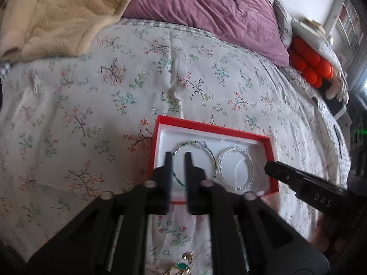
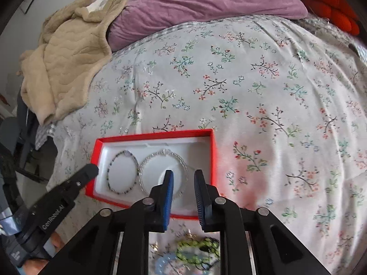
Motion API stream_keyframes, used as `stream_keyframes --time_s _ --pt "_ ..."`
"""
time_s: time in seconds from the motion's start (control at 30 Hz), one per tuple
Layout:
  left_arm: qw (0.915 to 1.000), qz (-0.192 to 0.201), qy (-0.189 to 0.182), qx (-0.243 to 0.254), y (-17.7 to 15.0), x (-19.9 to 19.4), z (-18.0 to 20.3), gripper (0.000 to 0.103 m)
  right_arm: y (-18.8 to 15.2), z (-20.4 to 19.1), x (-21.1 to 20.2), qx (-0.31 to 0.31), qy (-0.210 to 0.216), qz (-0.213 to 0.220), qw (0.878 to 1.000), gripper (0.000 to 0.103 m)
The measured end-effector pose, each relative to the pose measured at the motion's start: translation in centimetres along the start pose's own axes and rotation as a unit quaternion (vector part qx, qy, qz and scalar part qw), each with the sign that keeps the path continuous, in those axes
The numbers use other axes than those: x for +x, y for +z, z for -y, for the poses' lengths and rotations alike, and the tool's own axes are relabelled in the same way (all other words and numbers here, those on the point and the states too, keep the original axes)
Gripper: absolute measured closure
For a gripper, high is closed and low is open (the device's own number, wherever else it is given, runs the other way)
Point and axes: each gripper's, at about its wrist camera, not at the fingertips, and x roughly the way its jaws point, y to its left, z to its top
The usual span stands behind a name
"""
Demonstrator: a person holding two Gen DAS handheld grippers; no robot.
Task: Organize jewelry
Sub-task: 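Carry both bangles into the red box and open both tools, then move the left tool to the gold green-stone ring and grasp it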
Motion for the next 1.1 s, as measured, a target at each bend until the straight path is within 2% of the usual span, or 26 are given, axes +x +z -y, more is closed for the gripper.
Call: stream_keyframes --time_s 0.03,0.17,0.23,0.27,0.3,0.37,0.47,0.53,0.7,0.8,1.1 --pt "1.0000 0.001 0.006 0.006 -0.1 -0.3 0.2 0.073 -0.2 0.0 -0.3 -0.008 -0.005 -0.002 1.000 0.082" --pt "0.9993 -0.001 0.024 0.027 -0.7 -1.6 0.8 0.059 -1.0 0.1 -1.5 -0.027 -0.019 -0.007 0.999 0.080" --pt "0.9990 -0.001 0.032 0.032 -1.1 -2.3 0.9 0.046 -1.5 0.2 -2.2 -0.032 -0.023 -0.011 0.999 0.076" --pt "0.9988 -0.002 0.036 0.034 -1.4 -2.5 1.0 0.043 -1.7 0.2 -2.5 -0.034 -0.026 -0.013 0.999 0.070" --pt "0.9985 -0.004 0.040 0.038 -1.7 -2.8 1.0 0.040 -2.1 0.3 -3.0 -0.037 -0.030 -0.012 0.999 0.058" --pt "0.9979 -0.009 0.047 0.043 -2.3 -3.2 1.1 0.037 -2.6 0.2 -3.7 -0.040 -0.036 -0.006 0.999 0.046" --pt "0.9971 -0.019 0.058 0.045 -3.3 -3.7 1.0 0.032 -3.2 0.3 -4.4 -0.041 -0.042 -0.007 0.998 0.046" --pt "0.9969 -0.025 0.063 0.041 -4.0 -4.1 0.7 0.024 -3.9 0.4 -4.9 -0.042 -0.046 -0.009 0.998 0.046" --pt "0.9966 -0.043 0.064 0.028 -5.6 -5.0 0.0 0.018 -5.6 0.4 -5.7 -0.043 -0.060 -0.015 0.997 0.030" --pt "0.9963 -0.058 0.060 0.021 -6.5 -5.1 -0.4 0.016 -6.5 0.4 -6.0 -0.044 -0.065 -0.022 0.997 0.025" --pt "0.9932 -0.111 0.035 0.008 -9.1 -4.9 -1.2 0.015 -9.1 0.8 -5.8 -0.050 -0.088 -0.058 0.993 0.021"
